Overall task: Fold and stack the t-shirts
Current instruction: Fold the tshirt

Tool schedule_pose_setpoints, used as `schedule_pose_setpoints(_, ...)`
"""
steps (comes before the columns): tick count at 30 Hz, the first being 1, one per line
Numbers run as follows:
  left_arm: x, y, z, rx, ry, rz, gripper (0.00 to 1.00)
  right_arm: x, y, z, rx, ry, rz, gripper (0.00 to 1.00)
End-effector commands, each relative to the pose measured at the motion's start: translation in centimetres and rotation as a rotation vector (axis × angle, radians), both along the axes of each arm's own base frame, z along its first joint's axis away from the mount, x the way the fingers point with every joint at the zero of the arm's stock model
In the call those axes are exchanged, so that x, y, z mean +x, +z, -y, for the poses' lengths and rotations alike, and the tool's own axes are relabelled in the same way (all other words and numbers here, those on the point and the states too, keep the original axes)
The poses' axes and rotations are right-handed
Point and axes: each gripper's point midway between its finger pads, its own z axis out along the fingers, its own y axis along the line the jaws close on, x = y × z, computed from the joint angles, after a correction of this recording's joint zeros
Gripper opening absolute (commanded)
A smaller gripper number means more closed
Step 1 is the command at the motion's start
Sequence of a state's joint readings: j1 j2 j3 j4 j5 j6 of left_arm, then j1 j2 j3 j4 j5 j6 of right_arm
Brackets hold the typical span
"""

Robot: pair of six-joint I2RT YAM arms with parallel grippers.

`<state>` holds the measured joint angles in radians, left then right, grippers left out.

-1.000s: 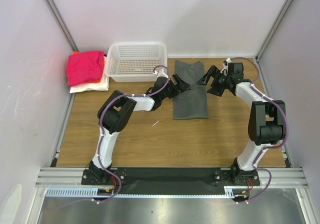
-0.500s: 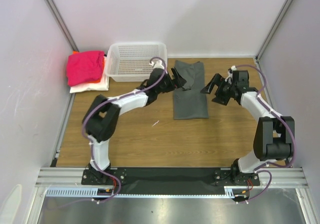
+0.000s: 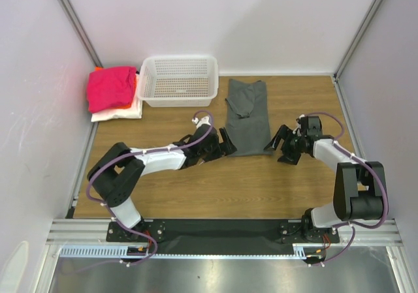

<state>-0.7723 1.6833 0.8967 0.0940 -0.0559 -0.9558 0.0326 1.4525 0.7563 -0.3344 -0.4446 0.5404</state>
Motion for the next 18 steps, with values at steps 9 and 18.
schedule_pose_setpoints(9, -0.2, -1.2, 1.6, -0.122, 0.050, -0.056, 0.89, 2.6, -0.8, 0.1, -0.008, 0.000, 0.082, 0.69)
schedule_pose_setpoints(18, 0.7, -2.5, 2.3, -0.153, 0.097, -0.101, 0.84, 3.2, -1.5, 0.1, -0.013, -0.005, 0.079, 0.54)
